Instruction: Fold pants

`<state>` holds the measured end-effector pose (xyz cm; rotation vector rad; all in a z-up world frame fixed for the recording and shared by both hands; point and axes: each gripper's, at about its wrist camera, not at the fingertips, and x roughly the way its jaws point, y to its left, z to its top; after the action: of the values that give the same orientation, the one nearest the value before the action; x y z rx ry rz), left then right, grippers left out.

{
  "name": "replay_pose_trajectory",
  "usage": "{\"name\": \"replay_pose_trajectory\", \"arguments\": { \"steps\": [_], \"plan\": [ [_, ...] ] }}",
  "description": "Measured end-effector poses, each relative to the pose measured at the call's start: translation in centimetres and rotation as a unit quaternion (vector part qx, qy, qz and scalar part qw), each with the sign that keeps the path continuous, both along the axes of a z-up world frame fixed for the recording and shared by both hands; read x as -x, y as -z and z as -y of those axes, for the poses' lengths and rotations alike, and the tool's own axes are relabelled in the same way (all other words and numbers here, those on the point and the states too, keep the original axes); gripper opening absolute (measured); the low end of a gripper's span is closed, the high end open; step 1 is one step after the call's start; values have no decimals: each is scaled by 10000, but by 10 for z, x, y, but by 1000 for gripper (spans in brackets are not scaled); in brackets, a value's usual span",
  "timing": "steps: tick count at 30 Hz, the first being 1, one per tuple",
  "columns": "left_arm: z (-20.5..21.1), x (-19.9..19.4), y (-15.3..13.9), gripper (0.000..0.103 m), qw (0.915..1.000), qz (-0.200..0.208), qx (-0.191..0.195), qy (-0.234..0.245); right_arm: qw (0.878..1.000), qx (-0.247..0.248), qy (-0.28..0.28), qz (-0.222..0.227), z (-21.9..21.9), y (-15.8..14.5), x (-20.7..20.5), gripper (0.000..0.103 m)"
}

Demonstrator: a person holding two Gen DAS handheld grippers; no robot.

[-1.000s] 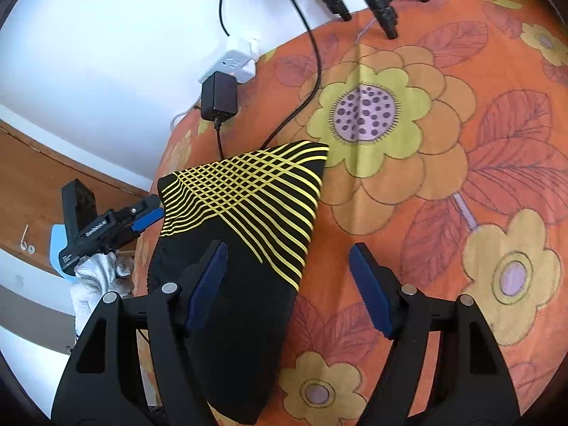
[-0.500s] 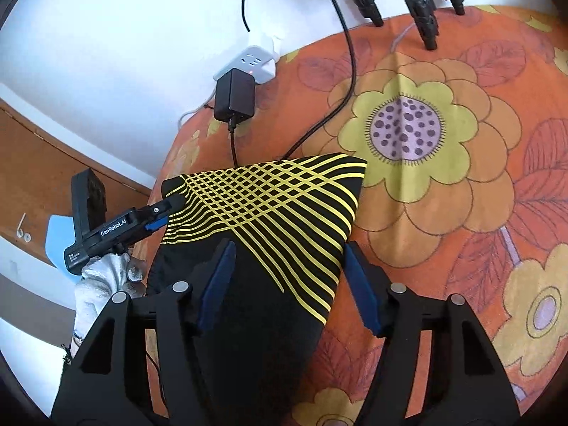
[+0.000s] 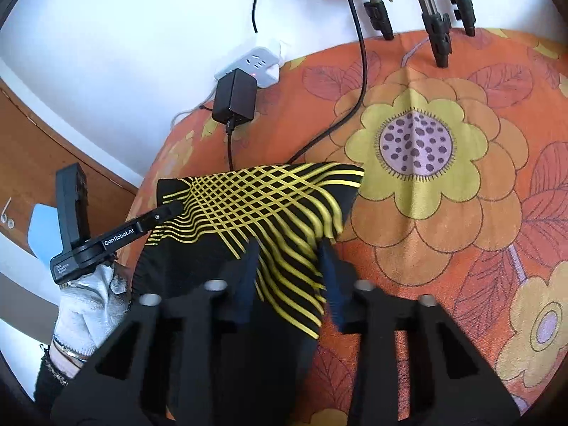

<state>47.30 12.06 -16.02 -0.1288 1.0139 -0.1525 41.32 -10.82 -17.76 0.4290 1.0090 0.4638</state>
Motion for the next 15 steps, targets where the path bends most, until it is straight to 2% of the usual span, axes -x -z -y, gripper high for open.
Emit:
{"name": "replay_pose_trajectory", "arguments": {
  "steps": [7,8,10,15],
  "plan": [
    [4,3,0,19,9998,110,-126,-47,9996,-269,-35,-43,7,2,-4,33],
    [5,4,0,19,9998,142,-132,-56,9997,-221,-59,-2,5,2,-3,29],
    [5,6,-2,16,9997,180,-137,-58,10000,-79,-60,0,2,3,-3,12],
    [4,9,-8,13,9997,256,6,-56,9999,37,-78,141,-3,0,1,9]
  ]
}}
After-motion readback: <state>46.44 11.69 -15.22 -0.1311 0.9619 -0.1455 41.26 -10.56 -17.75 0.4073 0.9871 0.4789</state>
